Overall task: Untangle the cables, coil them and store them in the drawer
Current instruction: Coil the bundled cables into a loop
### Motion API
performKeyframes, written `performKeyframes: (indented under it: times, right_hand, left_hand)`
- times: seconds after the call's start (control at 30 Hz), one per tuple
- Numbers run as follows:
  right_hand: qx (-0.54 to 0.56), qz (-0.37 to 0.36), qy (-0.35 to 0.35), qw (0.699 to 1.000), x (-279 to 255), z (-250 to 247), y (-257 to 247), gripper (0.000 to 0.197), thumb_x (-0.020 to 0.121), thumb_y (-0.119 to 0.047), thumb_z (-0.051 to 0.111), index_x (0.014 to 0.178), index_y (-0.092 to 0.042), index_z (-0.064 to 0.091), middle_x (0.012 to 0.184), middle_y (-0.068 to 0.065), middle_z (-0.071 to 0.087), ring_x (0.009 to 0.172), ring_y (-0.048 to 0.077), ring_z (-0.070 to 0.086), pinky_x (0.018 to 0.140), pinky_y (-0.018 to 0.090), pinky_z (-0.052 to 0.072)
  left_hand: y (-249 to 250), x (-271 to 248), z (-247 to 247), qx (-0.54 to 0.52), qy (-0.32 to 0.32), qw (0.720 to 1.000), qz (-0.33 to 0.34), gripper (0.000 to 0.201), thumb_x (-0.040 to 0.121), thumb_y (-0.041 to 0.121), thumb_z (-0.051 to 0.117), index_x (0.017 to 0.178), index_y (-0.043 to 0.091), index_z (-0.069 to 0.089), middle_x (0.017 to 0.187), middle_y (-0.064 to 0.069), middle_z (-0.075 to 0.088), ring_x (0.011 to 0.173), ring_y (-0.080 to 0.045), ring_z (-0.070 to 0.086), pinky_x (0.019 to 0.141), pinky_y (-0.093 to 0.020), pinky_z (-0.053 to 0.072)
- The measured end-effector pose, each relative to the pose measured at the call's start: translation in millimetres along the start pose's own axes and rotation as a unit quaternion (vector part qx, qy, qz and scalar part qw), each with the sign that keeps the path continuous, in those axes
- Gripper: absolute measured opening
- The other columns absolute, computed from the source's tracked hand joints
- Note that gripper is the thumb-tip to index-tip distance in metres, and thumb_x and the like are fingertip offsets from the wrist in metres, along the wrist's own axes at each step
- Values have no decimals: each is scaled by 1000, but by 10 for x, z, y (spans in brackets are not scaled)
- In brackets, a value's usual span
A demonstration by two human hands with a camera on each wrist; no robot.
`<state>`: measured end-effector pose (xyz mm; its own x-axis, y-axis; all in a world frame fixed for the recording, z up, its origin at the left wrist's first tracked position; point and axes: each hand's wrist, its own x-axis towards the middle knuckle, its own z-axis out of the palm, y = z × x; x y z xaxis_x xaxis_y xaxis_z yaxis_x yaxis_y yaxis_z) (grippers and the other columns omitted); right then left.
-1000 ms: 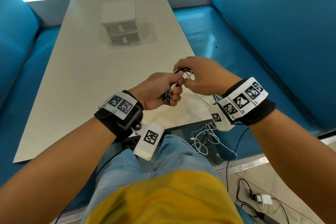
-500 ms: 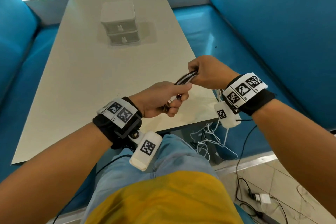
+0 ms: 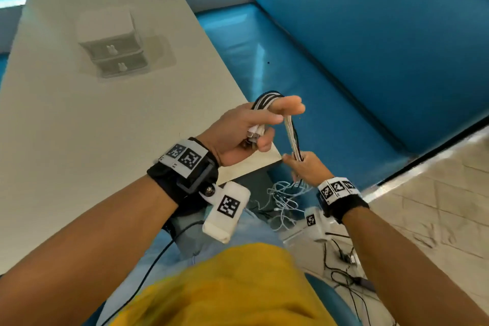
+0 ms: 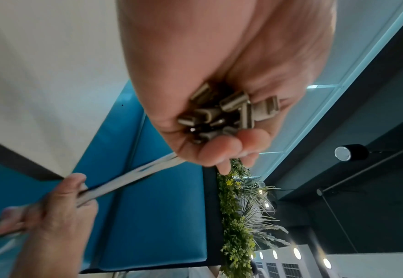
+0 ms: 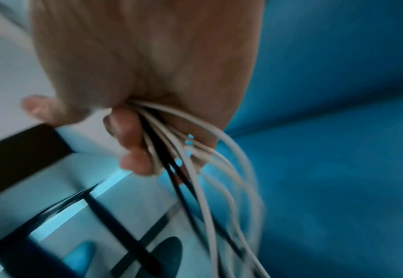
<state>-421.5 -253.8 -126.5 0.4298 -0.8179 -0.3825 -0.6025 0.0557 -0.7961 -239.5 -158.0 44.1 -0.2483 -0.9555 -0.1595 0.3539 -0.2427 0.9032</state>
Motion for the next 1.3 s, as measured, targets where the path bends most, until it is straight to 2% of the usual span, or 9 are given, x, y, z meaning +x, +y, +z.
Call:
performKeyframes:
  times: [0.2, 0.27, 0.33, 0.4, 0.5, 0.6, 0.8, 1.13, 1.3]
  right_hand:
    - [-40, 84, 36, 995, 66, 61, 625, 47, 85, -41, 69, 55, -19, 39, 53, 0, 40, 54, 20, 43, 63, 39, 44]
    - [-80, 86, -17, 993, 45, 21, 608, 29, 77, -37, 77, 80, -16, 57, 77, 3, 59, 74, 21, 55, 82, 41, 50]
    - [-92, 67, -78, 990, 7, -116, 560, 88, 65, -38, 86, 136, -18, 39, 131, 4, 53, 118, 21, 52, 104, 39, 40]
    - [-46, 37, -90, 994, -97, -288, 409, 124, 58, -36, 90, 150, -37, 7, 148, 6, 34, 137, 22, 36, 110, 42, 33]
    - [73, -80, -69, 992, -232, -426, 52, 96, 64, -24, 89, 135, -50, 30, 138, 3, 45, 128, 11, 42, 104, 34, 36]
    - [127, -144, -71, 979, -223, -233, -166, 23, 81, -18, 75, 100, -10, 64, 91, 12, 65, 84, 12, 59, 77, 29, 48]
    - [31, 22, -85, 996, -41, 256, 608, 55, 82, -58, 55, 49, -14, 58, 60, 6, 68, 75, 30, 70, 86, 48, 51]
    - [-227, 228, -154, 934, -134, 249, 1686, 41, 71, -61, 67, 75, -20, 62, 75, 1, 65, 73, 21, 63, 71, 29, 50]
    - [-208, 189, -211, 936, -147, -42, 1426, 64, 63, -41, 85, 119, -23, 60, 118, -2, 64, 113, 24, 58, 98, 38, 44]
  left_hand:
    - [-150, 159, 169, 57, -17, 998, 7, 48, 78, 2, 44, 121, 13, 61, 138, 6, 56, 42, -9, 45, 51, -20, 39]
    - [-178, 203, 232, 83, -15, 996, -1, 46, 79, -1, 43, 120, 11, 62, 137, 5, 57, 42, -9, 45, 51, -22, 38]
    - [-144, 243, 270, 116, 5, 993, -27, 45, 81, -6, 40, 119, 4, 62, 134, 3, 60, 42, -10, 45, 49, -23, 37]
    - [-87, 258, 268, 145, 22, 987, -67, 43, 82, -9, 38, 119, -2, 61, 129, 1, 63, 41, -11, 43, 49, -26, 36]
    - [-81, 246, 293, 132, -1, 987, -94, 41, 80, -11, 38, 106, 3, 67, 121, 0, 67, 40, -11, 42, 48, -26, 35]
    - [-117, 249, 360, 108, -33, 990, -89, 41, 76, -11, 38, 101, 6, 67, 122, 3, 67, 39, -11, 44, 46, -22, 39]
    - [-37, 260, 297, -10, 29, 1000, -3, 53, 82, -10, 30, 85, 21, 74, 137, 7, 55, 90, -15, 68, 60, -21, 51]
    - [-132, 451, 304, 1, 70, 997, 12, 59, 82, -15, 28, 76, 18, 77, 125, 7, 60, 127, -10, 51, 101, -38, 47]
    - [-306, 507, 312, 86, 30, 994, -54, 46, 80, -10, 39, 80, 17, 76, 121, 0, 66, 118, -14, 60, 99, -37, 49]
